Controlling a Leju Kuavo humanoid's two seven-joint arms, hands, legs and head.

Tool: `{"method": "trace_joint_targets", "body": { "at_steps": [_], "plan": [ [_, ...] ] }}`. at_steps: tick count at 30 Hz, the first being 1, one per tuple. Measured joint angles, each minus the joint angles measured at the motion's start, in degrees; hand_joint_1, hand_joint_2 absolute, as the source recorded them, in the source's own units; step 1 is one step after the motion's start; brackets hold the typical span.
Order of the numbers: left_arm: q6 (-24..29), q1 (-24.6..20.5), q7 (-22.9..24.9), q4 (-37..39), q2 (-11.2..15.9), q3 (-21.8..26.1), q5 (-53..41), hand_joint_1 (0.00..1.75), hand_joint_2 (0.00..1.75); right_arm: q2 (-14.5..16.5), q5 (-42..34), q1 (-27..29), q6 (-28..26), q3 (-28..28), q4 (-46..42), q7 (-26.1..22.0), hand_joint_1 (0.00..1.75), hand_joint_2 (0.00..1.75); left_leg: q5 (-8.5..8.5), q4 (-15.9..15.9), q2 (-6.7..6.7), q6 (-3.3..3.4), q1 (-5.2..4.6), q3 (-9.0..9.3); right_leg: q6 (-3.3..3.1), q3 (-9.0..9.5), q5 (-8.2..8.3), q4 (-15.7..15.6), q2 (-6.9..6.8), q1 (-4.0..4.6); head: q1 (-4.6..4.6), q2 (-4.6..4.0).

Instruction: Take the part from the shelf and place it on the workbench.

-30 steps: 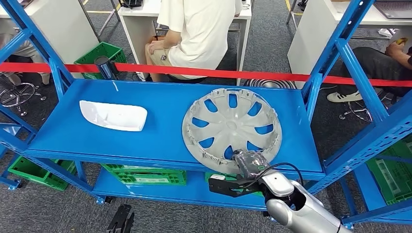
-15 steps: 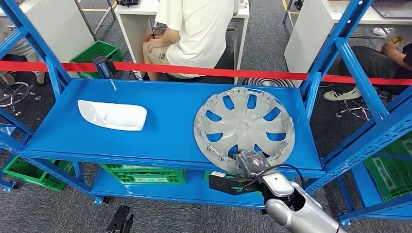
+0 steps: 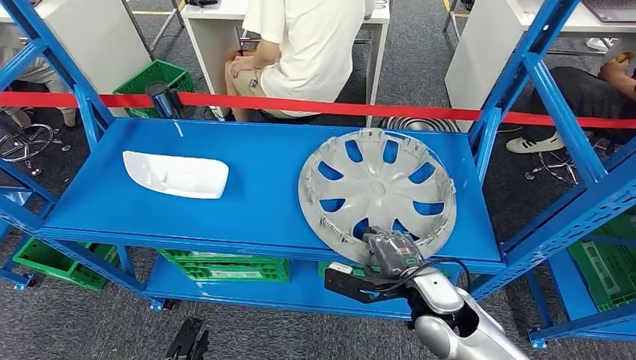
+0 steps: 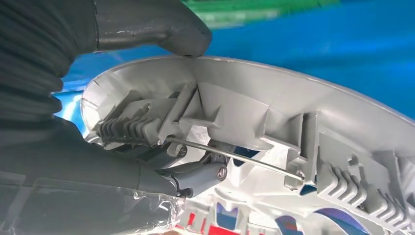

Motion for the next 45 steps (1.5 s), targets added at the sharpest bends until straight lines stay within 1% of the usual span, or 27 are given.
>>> {"method": "trace_joint_targets", "body": {
  "at_steps": [2,5,6,7,8,10,12,15,17,18,20,22,23,24,25,26,28,32,34,36,37,38,39,40,42,43,45],
  "plan": [
    [-0.16,0.15,-0.43,-0.04,-0.09,-0.04,0.02,0.0,0.0,0.55,-1.12,0.32,-1.09,-1.48,-2.16,-1.31,1.75,1.75,-1.63,2.23,0.06,-0.61,0.22,-1.04,-0.59,0.05,0.15,-0.09,0.03,-0.32,-0.12,0.0],
    [-0.32,0.28,-0.96,-0.09,-0.23,-0.23,0.02,0.0,0.0,1.54,-3.67,0.79,-2.45,-4.08,-5.35,-4.02,1.75,1.75,-6.81,12.97,0.15,-1.51,0.56,-5.87,-1.12,0.06,0.16,-0.09,0.04,-0.22,-0.3,0.0],
    [-0.36,0.35,-1.03,-0.09,-0.27,-0.32,0.02,0.0,0.0,1.8,-4.1,0.9,-2.65,-4.77,-6.19,-4.52,1.75,1.75,-7.66,16.0,0.17,-1.59,0.62,-7.34,-1.16,0.07,0.13,-0.09,0.04,-0.1,-0.29,0.0],
    [-0.4,0.41,-1.08,-0.09,-0.31,-0.42,0.02,0.0,0.0,2.04,-4.35,0.99,-2.72,-5.34,-6.9,-4.77,1.75,1.75,-7.46,17.06,0.18,-1.54,0.65,-7.94,-1.2,0.11,0.1,-0.08,0.05,0.01,-0.29,0.0],
    [-0.43,0.45,-1.1,-0.09,-0.35,-0.5,0.02,0.0,0.0,2.23,-4.51,1.08,-2.74,-5.83,-7.51,-4.86,1.75,1.75,-6.15,15.65,0.18,-1.34,0.64,-7.36,-1.23,0.2,0.08,-0.08,0.06,0.14,-0.29,0.0],
    [-0.45,0.45,-1.15,-0.1,-0.35,-0.6,0.02,0.0,0.0,2.48,-4.64,1.21,-2.75,-6.6,-8.41,-4.92,1.75,1.75,-2.24,7.76,0.14,-0.45,0.46,-3.67,-1.28,0.37,0.03,-0.12,0.13,0.3,-0.28,0.0],
    [-0.44,0.46,-1.22,-0.11,-0.26,-0.64,0.02,0.0,0.0,2.6,-4.66,1.29,-2.83,-7.17,-8.99,-4.93,1.75,1.75,-0.34,1.56,0.13,0.53,0.01,-0.72,-1.15,0.2,0.11,-0.16,0.21,0.43,-0.26,0.0],
    [-0.43,0.51,-1.26,-0.11,-0.2,-0.68,0.02,0.0,0.0,2.82,-4.69,1.61,-2.96,-7.68,-9.54,-4.98,1.75,1.75,-0.22,-0.16,0.21,1.18,-0.47,-0.05,-0.64,-0.12,0.33,-0.44,0.2,0.43,-0.32,0.0],
    [-0.44,0.51,-1.31,-0.15,-0.23,-0.73,0.02,0.0,0.0,2.89,-4.71,1.85,-3.39,-8.01,-9.83,-5.35,1.75,1.75,0.39,-1.21,0.27,1.52,-0.19,0.53,-0.38,-0.82,-0.34,0.69,0.12,0.53,-0.25,0.0],
    [-0.46,0.49,-1.36,-0.16,-0.29,-0.77,0.02,0.0,0.0,2.92,-4.64,1.95,-4.1,-8.22,-9.97,-5.79,1.75,1.75,0.7,-1.7,0.3,1.69,-0.03,0.8,-0.46,-1.9,-1.4,2.82,0.08,0.55,-0.18,0.0],
    [-0.48,0.53,-1.57,-0.17,-0.49,-0.86,-0.01,0.0,0.0,3.14,-4.23,2.14,-6.45,-8.78,-10.44,-6.95,1.75,1.75,0.91,-1.93,0.31,1.84,0.05,0.78,-0.82,-5.51,-4.56,10.34,0.06,0.42,-0.09,0.0],
    [-0.39,0.61,-1.85,-0.17,-0.75,-0.96,-0.05,0.0,0.0,3.62,-4.31,2.31,-9.31,-9.78,-11.3,-8.27,1.75,1.75,0.89,-1.83,0.26,1.83,0.04,0.71,-0.44,-8.29,-6.22,16.07,0.05,0.26,-0.08,0.0],
    [-0.34,0.63,-1.97,-0.17,-0.88,-1.03,-0.09,0.0,0.0,3.96,-5.13,2.36,-10.64,-10.54,-11.87,-9.22,1.75,1.75,0.83,-1.71,0.19,1.75,0.08,0.7,0.13,-8.18,-5.7,15.77,0.03,0.13,-0.07,0.0],
    [-0.33,0.64,-2.05,-0.17,-1.01,-1.1,-0.12,0.0,0.0,4.34,-6.78,2.39,-11.68,-11.43,-12.46,-10.47,1.75,1.75,0.7,-1.48,0.11,1.59,0.15,0.7,0.86,-6.9,-4.34,13.05,-0.01,-0.06,-0.07,0.0],
    [-0.34,0.65,-2.09,-0.17,-1.13,-1.18,-0.14,0.0,0.0,4.78,-9.68,2.39,-12.31,-12.48,-13.08,-12.17,1.75,1.75,0.46,-1.1,0.03,1.31,0.2,0.67,1.54,-4.84,-2.64,8.75,-0.08,-0.28,-0.05,0.0],
    [-0.38,0.65,-2.15,-0.17,-1.2,-1.24,-0.15,0.0,0.0,5.26,-13.69,2.39,-12.37,-13.52,-13.61,-14.16,1.75,1.75,0.15,-0.63,-0.02,0.94,0.14,0.52,1.84,-2.89,-1.31,4.97,-0.11,-0.33,-0.03,0.0],
    [-0.46,0.67,-2.45,-0.16,-1.25,-1.31,-0.14,0.0,0.0,6.36,-24.7,2.57,-10.63,-15.58,-14.56,-18.34,1.75,1.75,-0.35,0.2,0.0,0.3,-0.04,0.19,1.38,-0.88,-0.07,0.93,-0.01,-0.28,-0.03,0.0],
    [-0.48,0.65,-4.28,-0.15,-1.09,-1.44,-0.19,0.0,0.0,8.03,-46.02,3.42,-1.76,-18.39,-15.48,-22.56,1.75,1.75,-1.29,1.42,0.09,-0.46,0.31,-0.49,-0.18,-0.87,0.07,0.81,0.27,-0.35,-0.08,0.0],
    [0.5,0.61,-5.91,-0.15,-1.03,-1.45,-0.09,0.0,0.0,8.51,-53.28,4.19,3.04,-19.06,-15.97,-23.16,1.75,1.75,-4.23,6.26,0.16,-1.11,0.53,-2.67,-0.68,-0.81,0.11,0.76,0.26,-0.44,-0.16,0.0],
    [2.12,0.62,-7.64,-0.15,-1.0,-1.39,0.32,0.0,0.0,8.72,-59.08,5.15,7.39,-19.43,-16.51,-23.57,1.75,1.75,-7.65,14.11,0.21,-1.5,0.65,-6.18,-0.87,-0.82,0.08,0.78,0.22,-0.23,-0.19,0.0],
    [2.84,0.64,-8.41,-0.15,-1.01,-1.32,0.65,0.0,0.0,8.76,-61.42,5.6,9.31,-19.51,-16.77,-23.68,1.75,1.75,-8.31,16.69,0.22,-1.5,0.66,-7.39,-0.88,-0.81,0.07,0.79,0.22,-0.1,-0.19,0.0],
    [3.25,0.65,-9.03,-0.15,-1.02,-1.22,1.02,0.0,0.0,8.79,-63.25,6.0,10.97,-19.53,-17.01,-23.74,1.75,1.75,-7.96,17.3,0.23,-1.35,0.66,-7.72,-0.88,-0.76,0.06,0.79,0.25,0.05,-0.19,0.0],
    [3.17,0.65,-9.46,-0.16,-1.03,-1.09,1.39,0.0,0.44,8.81,-64.57,6.32,12.31,-19.48,-17.22,-23.74,1.75,1.75,-6.5,15.35,0.22,-1.03,0.62,-6.82,-0.88,-0.67,0.06,0.79,0.32,0.2,-0.19,0.0],
    [2.57,0.65,-9.75,-0.16,-1.01,-0.92,1.8,0.0,0.87,8.81,-65.64,6.57,13.52,-19.39,-17.43,-23.74,1.75,1.75,-4.41,11.52,0.2,-0.51,0.51,-4.98,-0.89,-0.57,0.05,0.77,0.41,0.33,-0.19,0.0],
    [0.29,0.64,-10.06,-0.19,-0.88,-0.59,2.37,0.0,1.75,8.81,-68.05,6.84,16.12,-19.22,-17.8,-23.78,1.75,1.75,-1.67,3.93,0.21,0.52,0.14,-1.27,-0.89,-0.53,0.04,0.73,0.55,0.58,-0.13,0.0],
    [-0.94,0.66,-10.12,-0.2,-0.81,-0.47,2.57,0.0,1.75,8.81,-69.58,6.94,17.63,-19.19,-17.97,-23.78,1.75,1.75,-1.25,1.88,0.23,0.87,-0.11,-0.31,-0.84,-0.61,0.06,0.7,0.56,0.62,-0.12,0.0],
    [-2.69,0.74,-10.13,-0.23,-0.71,-0.35,2.83,0.0,1.75,8.87,-72.51,7.21,20.52,-19.14,-18.36,-23.63,1.75,1.75,-1.33,0.9,0.29,1.13,-0.47,-0.02,-0.57,-0.74,0.21,0.53,0.53,0.61,-0.12,0.0]
  ]
}}
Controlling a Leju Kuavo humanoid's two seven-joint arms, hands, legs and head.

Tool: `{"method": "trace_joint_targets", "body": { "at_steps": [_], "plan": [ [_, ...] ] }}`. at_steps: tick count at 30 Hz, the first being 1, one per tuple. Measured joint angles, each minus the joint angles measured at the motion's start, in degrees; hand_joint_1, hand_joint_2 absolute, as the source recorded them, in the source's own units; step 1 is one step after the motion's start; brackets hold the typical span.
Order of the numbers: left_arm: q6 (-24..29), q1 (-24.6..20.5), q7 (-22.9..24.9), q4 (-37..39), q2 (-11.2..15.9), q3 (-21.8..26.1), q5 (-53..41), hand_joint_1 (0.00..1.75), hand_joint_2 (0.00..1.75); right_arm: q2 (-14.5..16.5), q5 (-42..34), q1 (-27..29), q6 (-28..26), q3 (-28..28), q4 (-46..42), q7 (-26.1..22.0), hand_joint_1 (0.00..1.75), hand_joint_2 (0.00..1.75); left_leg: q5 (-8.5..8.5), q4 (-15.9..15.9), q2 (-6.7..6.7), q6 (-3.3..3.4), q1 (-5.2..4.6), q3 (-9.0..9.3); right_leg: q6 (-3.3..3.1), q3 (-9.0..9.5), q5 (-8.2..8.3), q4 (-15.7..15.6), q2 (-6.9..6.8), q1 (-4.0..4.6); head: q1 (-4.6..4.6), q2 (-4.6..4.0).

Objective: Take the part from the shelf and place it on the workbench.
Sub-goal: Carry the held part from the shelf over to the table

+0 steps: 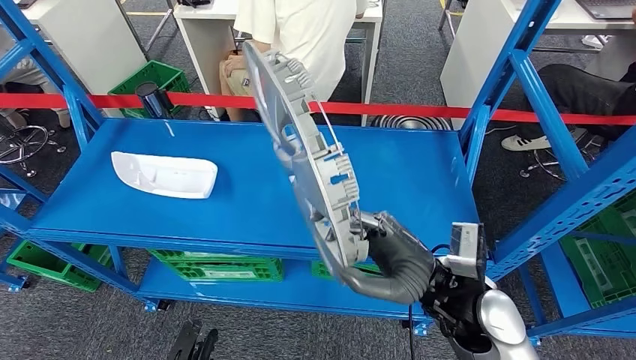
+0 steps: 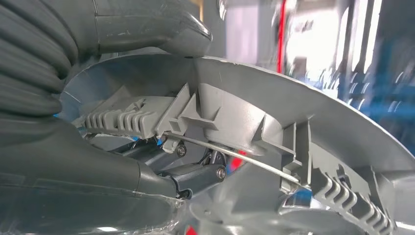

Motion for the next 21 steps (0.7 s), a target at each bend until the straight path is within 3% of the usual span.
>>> {"method": "trace_joint_targets", "body": {
  "at_steps": [3,6,8,9,10,12,14,17,19,21],
  "plan": [
    [-1.15,0.03,0.01,-0.08,0.02,0.3,0.16,0.0,1.75,0.18,-2.56,0.43,2.75,0.28,-0.8,0.68,1.75,1.75,1.13,-1.96,0.11,0.51,0.47,1.16,0.26,-0.88,-0.94,1.57,-0.11,0.19,0.07,0.0],
    [-1.73,0.07,-0.02,-0.1,-0.03,0.58,0.13,0.0,1.75,0.21,-5.3,0.53,5.51,0.69,-1.03,1.62,1.75,1.75,1.69,-2.62,0.18,0.83,0.52,1.44,-0.1,-5.6,-5.01,11.45,-0.18,0.08,0.26,0.0],
    [-1.49,0.19,-0.02,-0.1,-0.06,0.59,-0.16,0.0,1.75,0.24,-7.38,0.55,7.48,1.03,-1.03,2.44,1.75,1.75,1.66,-2.48,0.15,0.79,0.49,1.32,0.46,-7.61,-5.96,15.5,-0.2,-0.14,0.26,0.0],
    [-1.26,0.22,0.0,-0.1,-0.1,0.58,-0.34,0.0,1.75,0.26,-8.62,0.53,8.45,1.27,-1.03,2.99,1.75,1.75,1.61,-2.34,0.1,0.71,0.51,1.29,1.06,-6.92,-5.12,14.1,-0.23,-0.28,0.26,0.0],
    [-1.08,0.23,0.05,-0.1,-0.15,0.58,-0.51,0.0,1.75,0.27,-9.89,0.52,9.31,1.52,-1.06,3.59,1.75,1.75,1.51,-2.12,0.03,0.57,0.56,1.26,1.71,-5.14,-3.67,10.61,-0.3,-0.45,0.27,0.0],
    [-1.04,0.24,0.17,-0.1,-0.24,0.58,-0.81,0.0,1.75,0.31,-12.32,0.48,10.54,2.1,-1.13,4.69,1.75,1.75,1.12,-1.41,-0.12,0.0,0.48,1.05,2.17,-1.11,-1.13,2.73,-0.5,-0.65,0.26,0.0],
    [-1.2,0.31,0.27,-0.1,-0.25,0.58,-1.03,0.0,1.75,0.34,-14.32,0.48,11.32,2.63,-1.18,5.36,1.75,1.75,0.87,-0.9,-0.2,-0.64,0.32,0.71,1.38,0.41,-0.29,-0.24,-0.55,-0.46,0.21,0.0],
    [-1.52,0.52,0.33,-0.1,-0.2,0.57,-1.14,0.0,1.75,0.32,-16.41,0.49,12.23,3.3,-1.18,6.1,1.75,1.75,0.74,-0.6,-0.19,-1.44,0.53,0.44,0.16,0.34,0.18,-0.32,-0.47,-0.49,0.18,0.0],
    [-1.7,0.62,0.22,-0.09,-0.17,0.56,-1.21,0.0,1.75,0.3,-17.06,0.48,12.44,3.8,-1.13,6.73,1.75,1.75,-1.27,2.17,-0.15,-2.11,0.76,-0.73,-0.33,0.37,0.39,-0.48,-0.47,-0.87,0.07,0.0],
    [-1.94,0.71,0.22,0.03,-0.19,0.55,-1.23,0.0,1.75,0.17,-17.48,0.54,12.38,4.37,-0.71,7.74,1.75,1.75,-4.89,8.67,-0.1,-2.79,1.09,-3.61,-0.58,0.25,0.44,-0.48,-0.48,-0.83,-0.05,0.0]
  ]
}}
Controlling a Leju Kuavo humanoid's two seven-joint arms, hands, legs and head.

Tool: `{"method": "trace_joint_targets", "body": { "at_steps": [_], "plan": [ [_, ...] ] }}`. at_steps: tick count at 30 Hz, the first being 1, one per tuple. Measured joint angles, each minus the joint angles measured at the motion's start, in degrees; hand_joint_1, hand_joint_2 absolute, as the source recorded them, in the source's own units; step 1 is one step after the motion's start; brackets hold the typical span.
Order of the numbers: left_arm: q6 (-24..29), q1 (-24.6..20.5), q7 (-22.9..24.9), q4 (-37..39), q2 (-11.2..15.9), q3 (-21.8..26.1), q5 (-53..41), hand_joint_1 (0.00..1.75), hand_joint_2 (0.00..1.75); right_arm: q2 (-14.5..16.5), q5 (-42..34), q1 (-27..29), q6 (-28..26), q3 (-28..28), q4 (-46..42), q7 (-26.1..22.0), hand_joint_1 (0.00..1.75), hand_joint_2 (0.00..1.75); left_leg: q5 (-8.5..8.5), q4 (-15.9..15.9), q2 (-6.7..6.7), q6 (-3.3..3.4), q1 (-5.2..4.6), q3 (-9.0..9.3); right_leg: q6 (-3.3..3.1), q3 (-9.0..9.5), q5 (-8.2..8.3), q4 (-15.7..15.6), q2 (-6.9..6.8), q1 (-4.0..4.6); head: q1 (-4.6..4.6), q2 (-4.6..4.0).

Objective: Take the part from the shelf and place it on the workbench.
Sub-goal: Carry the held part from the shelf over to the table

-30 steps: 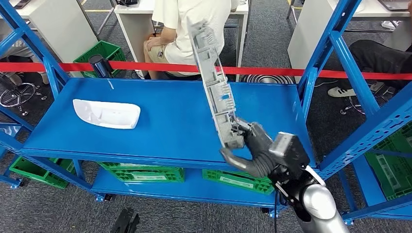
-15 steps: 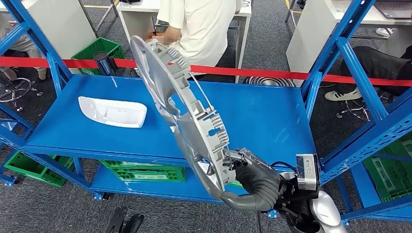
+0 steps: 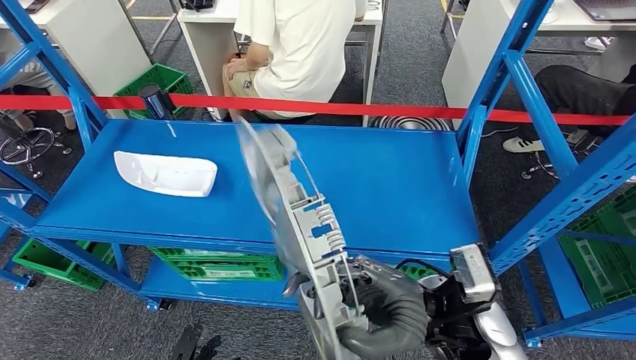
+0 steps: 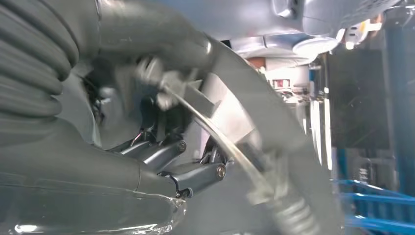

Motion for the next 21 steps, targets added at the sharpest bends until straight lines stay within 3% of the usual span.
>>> {"method": "trace_joint_targets", "body": {
  "at_steps": [2,3,5,7,10,12,14,16,18,19,21],
  "plan": [
    [-0.56,0.16,0.61,0.37,-0.03,-0.01,0.09,0.0,1.75,-0.33,-0.52,0.24,-0.13,0.61,0.89,1.07,1.75,1.75,-1.8,5.21,0.02,-0.36,0.27,-2.34,-0.17,-0.16,0.07,0.02,0.01,0.13,0.0,0.0],
    [-0.89,0.24,1.03,0.59,-0.04,-0.02,0.13,0.0,1.75,-0.48,-0.84,0.34,-0.13,0.93,1.33,1.41,1.75,1.75,-1.27,5.27,0.03,-0.36,0.34,-2.27,-0.2,-0.19,0.1,0.03,0.04,0.18,0.0,0.0],
    [-1.3,0.29,1.64,0.92,-0.04,-0.04,0.1,0.0,1.75,-0.56,-1.41,0.32,0.12,1.49,1.84,1.75,1.75,1.75,2.16,-0.69,0.02,0.08,0.37,0.98,-0.21,-0.08,0.14,0.03,0.11,0.21,0.0,0.0],
    [-1.25,0.22,2.06,1.07,-0.01,-0.13,-0.25,0.0,1.75,-0.59,-1.93,0.27,0.45,1.91,2.16,2.14,1.75,1.75,4.41,-7.42,0.0,0.81,0.12,4.53,-0.02,-0.03,0.23,0.0,0.13,0.33,0.03,0.0],
    [-0.82,0.27,2.67,1.36,0.04,-0.68,-1.06,0.0,1.75,-0.66,-2.43,0.35,0.84,2.62,2.62,2.56,1.75,1.75,4.7,-9.58,-0.01,1.67,-0.52,5.24,0.83,-0.25,0.57,-0.22,0.07,0.39,0.02,0.0],
    [-0.61,0.28,2.84,1.5,0.03,-1.09,-1.33,0.0,1.75,-0.73,-2.61,0.4,0.98,2.97,2.79,2.68,1.75,1.75,5.39,-10.54,0.08,2.42,-0.33,5.52,1.26,-0.67,0.26,0.25,-0.01,0.4,0.09,0.0],
    [-0.45,0.21,2.96,1.53,-0.02,-1.38,-1.57,0.0,1.75,-0.88,-2.86,0.41,1.12,3.16,2.9,2.87,1.75,1.75,6.1,-11.45,0.18,3.08,-0.1,5.78,0.94,-2.71,-1.95,4.42,-0.08,0.49,0.2,0.0],
    [-0.38,0.19,3.08,1.56,-0.04,-1.57,-1.71,0.0,1.75,-1.04,-3.02,0.55,1.2,3.34,3.15,3.06,1.75,1.75,6.26,-11.49,0.2,3.32,-0.29,5.55,0.52,-6.18,-5.13,12.07,-0.07,0.51,0.25,0.0],
    [-0.37,0.22,3.14,1.61,-0.08,-1.69,-1.75,0.0,1.75,-1.23,-3.03,0.79,1.22,3.56,3.52,3.21,1.75,1.75,6.31,-11.41,0.17,3.36,-0.42,5.41,0.92,-7.72,-6.22,15.86,-0.09,0.49,0.26,0.0],
    [-0.36,0.22,3.16,1.64,-0.1,-1.75,-1.78,0.0,1.75,-1.32,-3.03,0.87,1.25,3.66,3.66,3.26,1.75,1.75,6.29,-11.3,0.14,3.33,-0.44,5.39,1.38,-6.86,-5.53,14.43,-0.09,0.46,0.26,0.0],
    [-0.24,0.21,3.16,1.67,-0.14,-1.93,-1.89,0.0,1.75,-1.49,-3.03,0.95,1.4,3.84,3.8,3.29,1.75,1.75,6.05,-10.81,0.08,3.0,-0.49,5.32,2.14,-2.62,-2.87,6.46,-0.16,0.39,0.27,0.0]
  ]
}}
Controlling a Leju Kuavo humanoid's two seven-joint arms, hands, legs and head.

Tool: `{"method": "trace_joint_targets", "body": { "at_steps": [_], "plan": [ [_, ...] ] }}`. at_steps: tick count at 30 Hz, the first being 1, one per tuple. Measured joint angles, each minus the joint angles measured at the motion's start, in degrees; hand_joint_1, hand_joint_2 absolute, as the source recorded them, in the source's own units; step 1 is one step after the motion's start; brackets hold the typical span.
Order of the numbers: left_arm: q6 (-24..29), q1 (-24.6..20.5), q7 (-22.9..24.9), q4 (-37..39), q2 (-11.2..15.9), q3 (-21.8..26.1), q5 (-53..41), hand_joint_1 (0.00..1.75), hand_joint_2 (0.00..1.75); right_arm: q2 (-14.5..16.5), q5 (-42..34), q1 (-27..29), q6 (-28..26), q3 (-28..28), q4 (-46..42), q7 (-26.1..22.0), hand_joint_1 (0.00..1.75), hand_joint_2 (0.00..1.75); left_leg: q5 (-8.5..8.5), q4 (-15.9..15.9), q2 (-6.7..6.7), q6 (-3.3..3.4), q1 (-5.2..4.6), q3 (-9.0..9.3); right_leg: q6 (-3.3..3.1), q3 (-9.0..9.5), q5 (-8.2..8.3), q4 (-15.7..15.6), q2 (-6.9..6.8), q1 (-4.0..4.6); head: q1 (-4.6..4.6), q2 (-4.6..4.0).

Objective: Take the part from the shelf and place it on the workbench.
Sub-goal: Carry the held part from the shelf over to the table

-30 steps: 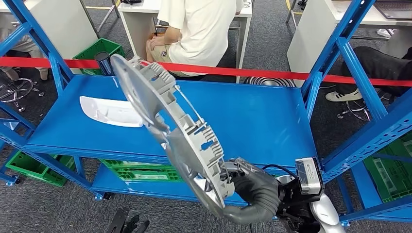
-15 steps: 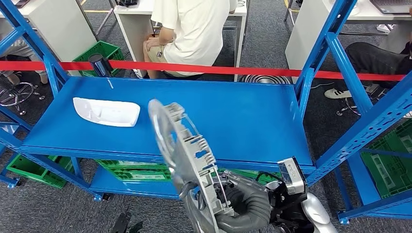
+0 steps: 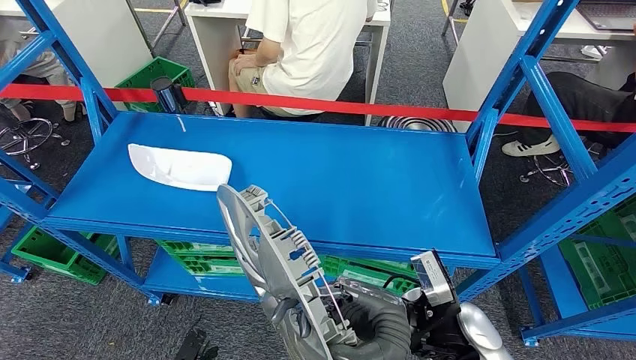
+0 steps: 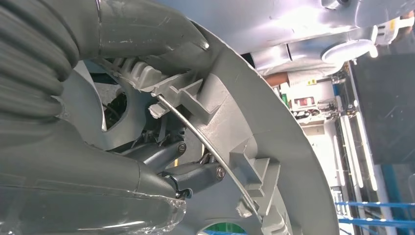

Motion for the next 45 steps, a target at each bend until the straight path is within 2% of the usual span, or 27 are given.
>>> {"method": "trace_joint_targets", "body": {
  "at_steps": [2,5,7,10,11,12,13,14,16,18,21,22,24,26,27,28,29,31,33,36,37,39,41,42,43,44,45],
  "plan": [
    [0.27,-0.01,-0.03,0.01,-0.01,-0.28,-0.24,0.0,1.75,-0.14,-0.02,0.07,0.27,0.12,0.04,-0.02,1.75,1.75,-0.38,0.62,-0.02,-0.59,-0.25,-0.25,-0.29,3.14,1.74,-5.95,-0.02,0.08,-0.03,0.0],
    [0.64,-0.01,-0.06,0.07,0.05,-0.68,-0.61,0.0,1.75,-0.41,-0.41,0.43,0.84,0.21,0.05,-0.06,1.75,1.75,-0.54,0.94,0.01,-1.28,-0.25,-0.52,-1.28,3.54,2.16,-6.79,0.1,0.17,-0.07,0.0],
    [0.75,-0.01,-0.03,0.1,0.09,-0.93,-0.84,0.0,1.75,-0.53,-1.26,0.73,1.83,0.23,0.05,-0.16,1.75,1.75,-1.98,2.59,0.01,-1.93,0.0,-1.1,-1.79,3.62,2.43,-6.92,0.09,-0.16,-0.14,0.0],
    [0.85,0.04,0.32,0.14,0.11,-1.22,-1.01,0.0,1.75,-0.62,-3.05,1.08,4.02,0.33,0.05,-0.43,1.75,1.75,-7.88,12.54,0.02,-2.95,0.45,-5.15,-2.13,3.53,2.66,-6.9,0.03,-0.25,-0.27,0.0],
    [0.92,0.1,0.59,0.15,0.12,-1.29,-0.99,0.0,1.75,-0.65,-3.81,1.16,4.75,0.4,0.05,-0.5,1.75,1.75,-9.27,15.93,0.02,-3.14,0.56,-6.53,-2.13,3.47,2.66,-6.88,0.04,-0.2,-0.26,0.0],
    [1.01,0.17,0.88,0.16,0.13,-1.35,-0.98,0.0,1.75,-0.67,-4.65,1.19,5.37,0.48,0.05,-0.55,1.75,1.75,-9.57,17.56,0.02,-3.2,0.61,-7.07,-2.12,3.46,2.67,-6.86,0.05,-0.17,-0.27,0.0],
    [1.11,0.24,1.1,0.16,0.15,-1.4,-0.95,0.0,1.75,-0.67,-5.48,1.19,5.87,0.58,0.04,-0.55,1.75,1.75,-8.75,16.94,0.02,-3.14,0.63,-6.56,-2.11,3.48,2.68,-6.85,0.07,-0.15,-0.27,0.0],
    [1.25,0.29,1.26,0.15,0.19,-1.43,-0.91,0.0,1.75,-0.62,-6.22,1.12,6.23,0.73,0.01,-0.52,1.75,1.75,-6.99,14.02,0.01,-2.95,0.62,-4.93,-2.1,3.54,2.68,-6.85,0.11,-0.13,-0.27,0.0],
    [1.58,0.29,1.4,0.15,0.36,-1.43,-0.84,0.0,1.75,-0.4,-7.29,0.86,6.6,1.1,-0.17,-0.37,1.75,1.75,-3.42,5.73,-0.11,-2.25,0.48,-0.54,-1.95,3.61,2.77,-6.82,0.17,0.02,-0.25,0.0],
    [1.91,0.32,1.48,0.15,0.55,-1.43,-0.73,0.0,1.75,-0.12,-8.03,0.42,6.72,1.5,-0.38,-0.14,1.75,1.75,-2.05,1.37,-0.27,-1.61,0.14,1.52,-1.51,3.35,3.04,-6.77,0.16,0.15,-0.24,0.0],
    [2.22,0.59,1.54,0.14,0.77,-1.43,-0.52,0.0,1.75,0.24,-8.84,-0.35,6.76,1.91,-0.69,0.05,1.75,1.75,-1.24,0.62,-0.2,-0.72,-0.09,1.2,-0.45,2.89,3.56,-6.84,0.11,0.09,-0.23,0.0],
    [2.25,0.62,1.53,0.13,0.81,-1.43,-0.48,0.0,1.75,0.29,-9.01,-0.61,6.8,2.0,-0.8,0.07,1.75,1.75,-0.68,0.2,-0.1,-0.28,-0.02,1.06,-0.35,2.46,2.96,-6.23,0.08,0.09,-0.19,0.0],
    [2.3,0.55,1.52,0.07,0.82,-1.43,-0.48,0.0,1.75,0.3,-9.17,-1.16,6.92,2.15,-0.93,0.09,1.75,1.75,0.39,-0.41,0.11,0.42,0.16,0.4,-0.87,0.46,-0.39,-1.68,0.02,0.1,-0.08,0.0],
    [2.32,0.53,1.51,-0.01,0.83,-1.44,-0.49,0.0,1.75,0.4,-9.25,-1.62,7.05,2.37,-0.98,0.11,1.75,1.75,1.26,-0.34,0.2,0.75,-0.06,-0.9,-1.21,-2.26,-4.52,6.0,0.03,0.08,-0.01,0.0],
    [2.31,0.54,1.51,-0.05,0.81,-1.44,-0.49,0.0,1.75,0.48,-9.26,-1.78,7.1,2.48,-0.99,0.13,1.75,1.75,1.7,-0.24,0.23,0.77,-0.14,-1.59,-1.02,-2.91,-5.61,8.8,0.03,0.07,-0.01,0.0],
    [2.31,0.54,1.51,-0.1,0.8,-1.45,-0.5,0.0,1.75,0.59,-9.26,-1.96,7.11,2.59,-1.0,0.16,1.75,1.75,2.12,-0.09,0.24,0.72,-0.19,-2.28,-0.57,-2.54,-5.74,9.62,0.02,0.06,-0.01,0.0],
    [2.31,0.54,1.51,-0.15,0.79,-1.45,-0.51,0.0,1.75,0.72,-9.26,-2.21,7.11,2.71,-1.02,0.19,1.75,1.75,2.51,0.14,0.24,0.6,-0.21,-2.98,0.03,-0.93,-4.92,8.01,0.02,0.05,-0.01,0.0],
    [2.31,0.53,1.51,-0.28,0.77,-1.46,-0.52,0.0,1.75,1.05,-9.31,-2.9,7.02,2.92,-1.11,0.29,1.75,1.75,3.18,0.8,0.22,0.19,-0.24,-4.3,0.67,4.68,-3.05,-0.23,0.0,0.02,-0.01,0.0],
    [2.31,0.51,1.55,-0.37,0.75,-1.47,-0.52,0.0,1.75,1.44,-9.48,-3.5,6.78,3.08,-1.34,0.58,1.75,1.75,3.85,1.36,0.21,-0.42,-0.34,-5.16,0.03,8.34,-2.38,-6.33,0.04,0.26,-0.06,0.0],
    [2.31,0.51,1.67,-0.39,0.83,-1.54,-0.52,0.0,1.75,1.9,-9.75,-4.03,6.6,3.25,-1.66,1.07,1.75,1.75,4.81,1.53,0.14,-1.51,-0.21,-5.64,-1.4,7.88,-1.72,-7.2,0.07,0.42,0.03,0.0],
    [2.31,0.55,1.75,-0.39,0.87,-1.59,-0.51,0.0,1.75,2.04,-9.78,-4.14,6.6,3.29,-1.7,1.15,1.75,1.75,4.22,1.85,0.1,-1.91,-0.07,-5.98,-1.95,7.5,-1.21,-7.22,0.03,0.28,0.0,0.0],
    [2.31,0.63,1.87,-0.39,0.97,-1.73,-0.49,0.0,1.75,2.33,-9.8,-4.25,6.62,3.34,-1.75,1.21,1.75,1.75,-0.18,5.28,0.02,-2.76,0.26,-7.28,-2.91,6.48,0.09,-7.33,-0.08,-0.08,-0.06,0.0],
    [2.31,0.61,1.97,-0.39,0.99,-1.92,-0.42,0.0,1.75,2.55,-9.81,-4.28,6.67,3.34,-1.79,1.27,1.75,1.75,-5.97,12.41,0.02,-3.53,0.52,-8.94,-3.19,5.14,1.35,-7.25,-0.1,-0.01,-0.19,0.0],
    [2.31,0.58,2.02,-0.39,1.02,-2.0,-0.36,0.0,1.75,2.59,-9.81,-4.27,6.69,3.34,-1.8,1.32,1.75,1.75,-7.41,15.73,0.03,-3.76,0.61,-9.36,-3.11,4.38,1.94,-7.2,-0.09,0.01,-0.21,0.0],
    [2.31,0.56,2.06,-0.39,1.04,-2.04,-0.28,0.0,1.75,2.6,-9.82,-4.27,6.71,3.34,-1.8,1.37,1.75,1.75,-7.49,17.55,0.03,-3.86,0.66,-9.01,-2.99,3.63,2.52,-7.14,-0.08,0.02,-0.22,0.0],
    [2.31,0.54,2.1,-0.39,1.06,-2.08,-0.21,0.0,1.75,2.58,-9.84,-4.27,6.73,3.33,-1.8,1.41,1.75,1.75,-6.53,17.3,0.03,-3.82,0.68,-7.63,-2.83,2.93,3.04,-7.1,-0.05,0.02,-0.22,0.0],
    [2.31,0.5,2.12,-0.4,1.1,-2.11,-0.15,0.0,1.75,2.57,-9.86,-4.27,6.75,3.33,-1.8,1.44,1.75,1.75,-5.09,14.84,0.02,-3.63,0.68,-5.13,-2.66,2.3,3.56,-7.07,-0.02,0.03,-0.23,0.0]
  ]
}}
